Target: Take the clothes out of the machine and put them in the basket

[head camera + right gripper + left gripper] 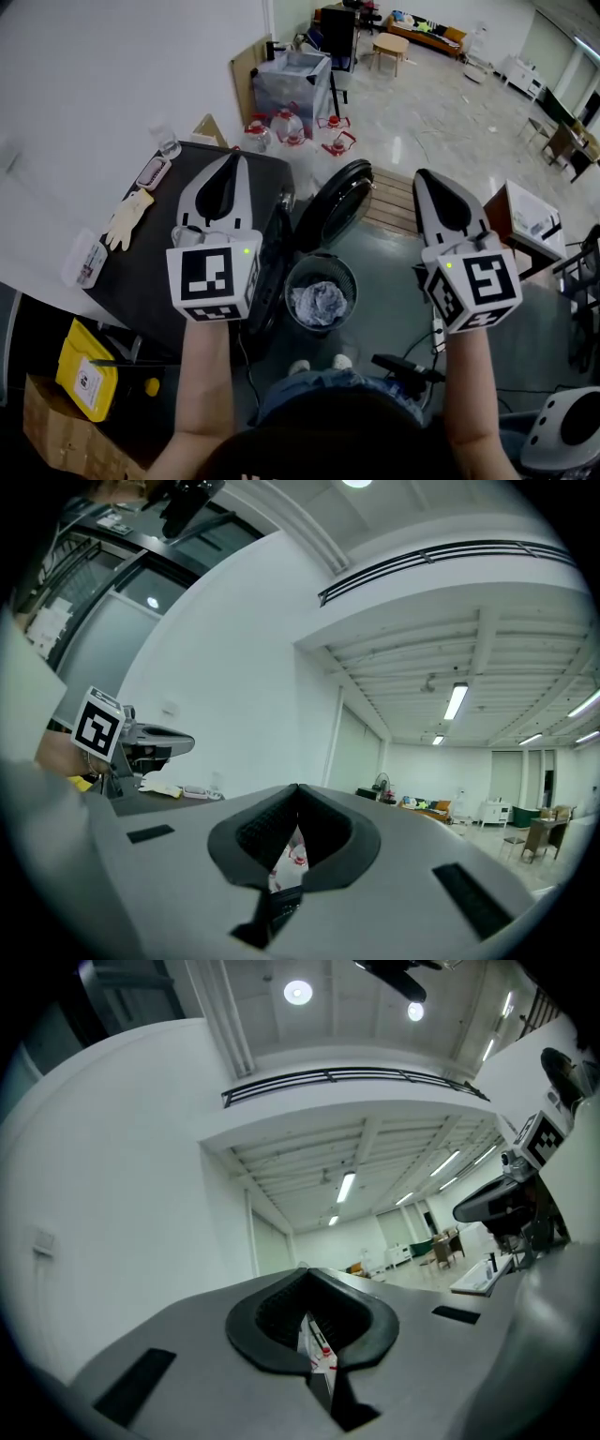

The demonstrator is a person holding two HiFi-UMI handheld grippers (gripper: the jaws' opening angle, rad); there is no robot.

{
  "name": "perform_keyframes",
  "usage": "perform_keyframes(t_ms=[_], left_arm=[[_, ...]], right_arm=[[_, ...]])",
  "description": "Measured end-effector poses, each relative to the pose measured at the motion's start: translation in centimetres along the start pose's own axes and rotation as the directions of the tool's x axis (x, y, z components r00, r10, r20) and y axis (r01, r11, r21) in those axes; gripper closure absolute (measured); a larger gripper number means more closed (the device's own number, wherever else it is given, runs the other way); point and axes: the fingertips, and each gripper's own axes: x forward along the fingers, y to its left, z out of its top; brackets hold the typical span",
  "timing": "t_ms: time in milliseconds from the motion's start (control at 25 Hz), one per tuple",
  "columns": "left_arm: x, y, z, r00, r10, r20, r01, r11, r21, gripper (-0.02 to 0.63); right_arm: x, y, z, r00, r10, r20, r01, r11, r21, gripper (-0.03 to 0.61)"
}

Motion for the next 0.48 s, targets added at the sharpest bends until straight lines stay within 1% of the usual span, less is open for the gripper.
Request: perform_keyframes(t_ms=[160,320,480], left_arm=[[-0.5,0.3,0.6,1.0,0.003,0.0,-0.003,1.0,0.004,0.614],[-0.5,0.3,1.7,1.0,0.003,0.011,-0.004,0.999,0.039,0.614],[-0.1,0.7,2.2,1.0,0.03,0.006,-0.03,0.996,0.08,0.614]], right_arm=[[-0.3,0.0,1.4,1.0,0.008,0.024,-0.008,1.0,-0.018,0.578],[-0.8,0.0,2.3,0.999,0.001,0.039,0.0,0.999,-0.038,0.578],[-1.1,-0.4,2.8,0.999,-0.014,0.048,0.017,0.999,-0.047,0.578]])
